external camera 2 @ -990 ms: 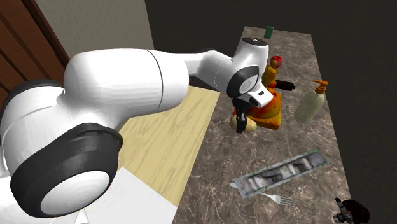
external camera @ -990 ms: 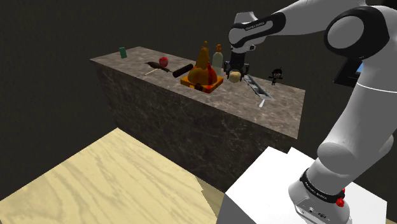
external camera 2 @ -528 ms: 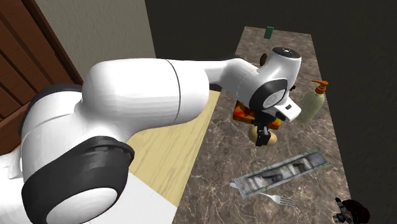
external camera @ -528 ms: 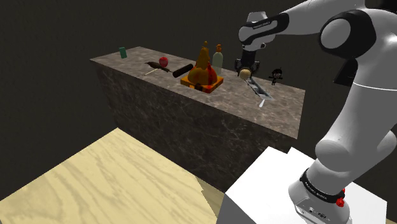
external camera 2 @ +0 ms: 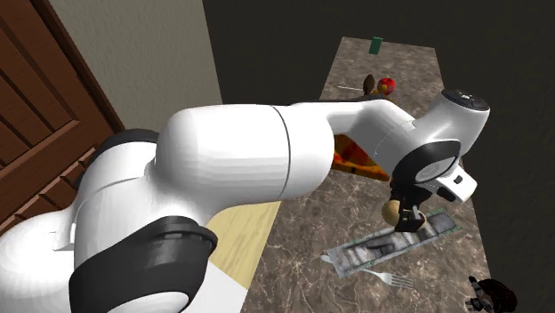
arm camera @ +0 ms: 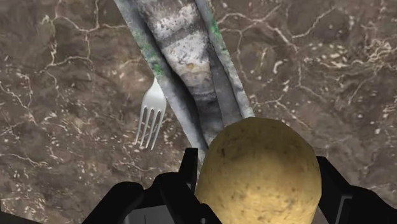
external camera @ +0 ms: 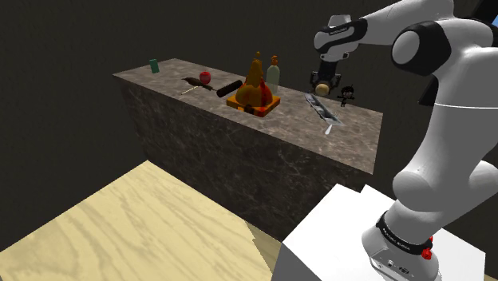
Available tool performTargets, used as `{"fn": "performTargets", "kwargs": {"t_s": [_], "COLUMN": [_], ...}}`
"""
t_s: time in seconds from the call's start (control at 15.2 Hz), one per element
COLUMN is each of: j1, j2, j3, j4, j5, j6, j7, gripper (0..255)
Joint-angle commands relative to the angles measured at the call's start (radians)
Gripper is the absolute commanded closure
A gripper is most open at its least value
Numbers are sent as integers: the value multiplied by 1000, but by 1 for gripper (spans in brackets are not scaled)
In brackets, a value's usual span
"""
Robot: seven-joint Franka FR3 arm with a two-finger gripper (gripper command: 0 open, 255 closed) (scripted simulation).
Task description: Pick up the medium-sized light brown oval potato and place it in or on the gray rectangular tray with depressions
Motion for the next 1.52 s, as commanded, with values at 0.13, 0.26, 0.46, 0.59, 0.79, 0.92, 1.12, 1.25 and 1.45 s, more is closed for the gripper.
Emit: {"fn": "performTargets", "kwargs": {"t_s": [0.13,0.26,0.46,0.59,0.79,0.92,1.12,1.25,1.45], "j1": [-24,-24,-24,-24,-25,-25,-25,-25,-25], "j2": [39,44,54,62,74,80,80,80,80], "j3": [-8,-8,-8,-7,-7,-6,-6,-6,-6], "j4": [36,17,-9,-25,-47,-57,-56,-56,-56], "j5": [8,8,9,10,11,11,11,11,11], "j6": [4,28,64,88,123,138,138,138,138], "j7": [-35,-35,-34,-34,-33,-33,-33,-33,-33], "gripper": [255,255,255,255,255,255,255,255,0]}}
